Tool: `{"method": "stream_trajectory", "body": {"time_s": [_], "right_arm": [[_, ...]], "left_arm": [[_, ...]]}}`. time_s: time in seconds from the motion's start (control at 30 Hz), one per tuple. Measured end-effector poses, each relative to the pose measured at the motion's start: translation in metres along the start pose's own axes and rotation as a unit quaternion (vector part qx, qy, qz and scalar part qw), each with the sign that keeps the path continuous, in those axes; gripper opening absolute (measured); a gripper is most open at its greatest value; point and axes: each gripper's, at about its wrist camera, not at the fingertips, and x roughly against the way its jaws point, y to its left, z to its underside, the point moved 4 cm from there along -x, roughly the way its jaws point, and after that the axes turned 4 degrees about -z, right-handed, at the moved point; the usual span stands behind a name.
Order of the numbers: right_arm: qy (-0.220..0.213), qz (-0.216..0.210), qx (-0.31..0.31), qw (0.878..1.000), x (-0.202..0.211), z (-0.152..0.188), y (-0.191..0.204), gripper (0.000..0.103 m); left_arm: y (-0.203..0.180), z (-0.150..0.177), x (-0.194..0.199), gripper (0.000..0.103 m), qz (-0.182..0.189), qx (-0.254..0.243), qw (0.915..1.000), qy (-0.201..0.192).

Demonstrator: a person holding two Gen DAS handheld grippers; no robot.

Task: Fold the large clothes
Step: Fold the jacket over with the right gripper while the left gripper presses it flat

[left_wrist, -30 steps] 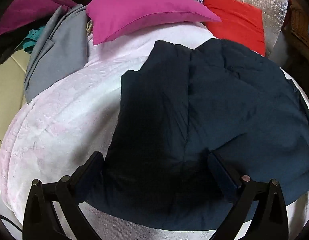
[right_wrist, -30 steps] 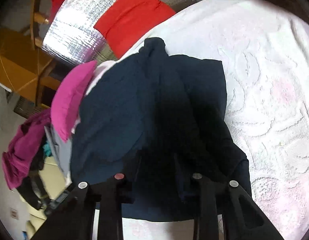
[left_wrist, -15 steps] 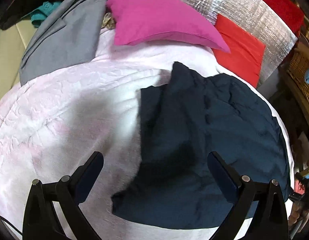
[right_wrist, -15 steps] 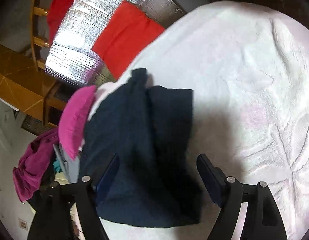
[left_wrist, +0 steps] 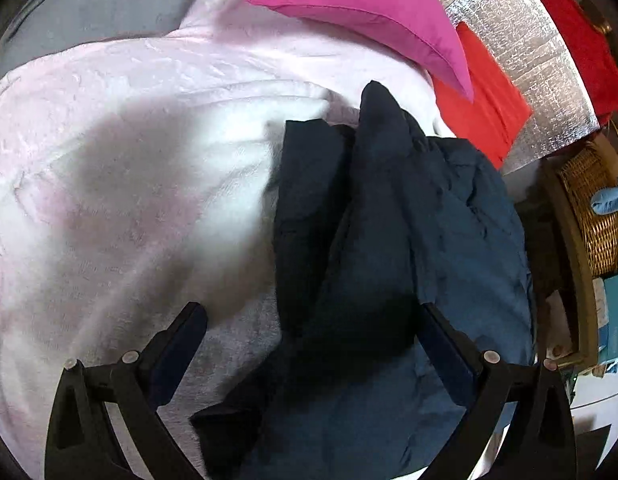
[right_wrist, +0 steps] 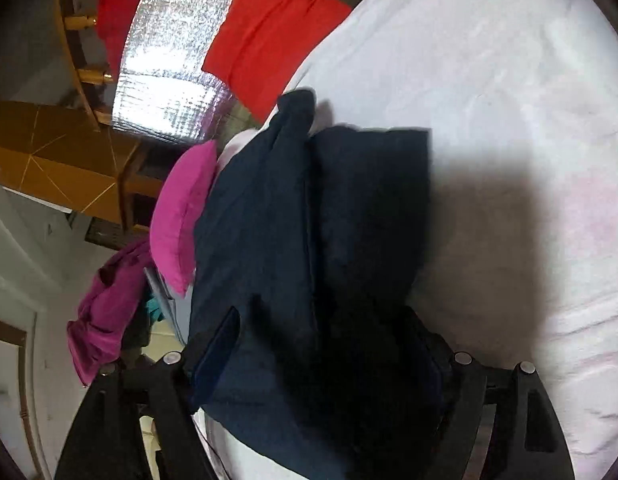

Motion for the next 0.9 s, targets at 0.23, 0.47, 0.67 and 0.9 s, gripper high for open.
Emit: {"method": "stream_trajectory", "body": {"time_s": [0.23,0.47,0.67,0.9], "right_arm": [[-0.006,0.032,0.026,0.999,-0.006,0.007,0.007,0.066],[-0.023,0.051,0.039,0.998,-0.006,0.008,0.019,0.049],[-0.026,0.053,0.036,0.998,-0.006,0.008,0.019,0.046],[-0.043,0.051,0.07,0.995,0.005,0.01,0.049,0.036]], "left_arm": [[-0.027,0.013,-0.009,0.103,0.06,-0.01,0.9979,0.023],[-0.021,0.012,-0.008,0.067,0.066,0.036,0.9972,0.001],[-0.027,0.012,0.003,0.041,0.067,0.026,0.9971,-0.024],[-0.026,0.009,0.025,0.027,0.079,0.028,0.9956,-0.043]]}}
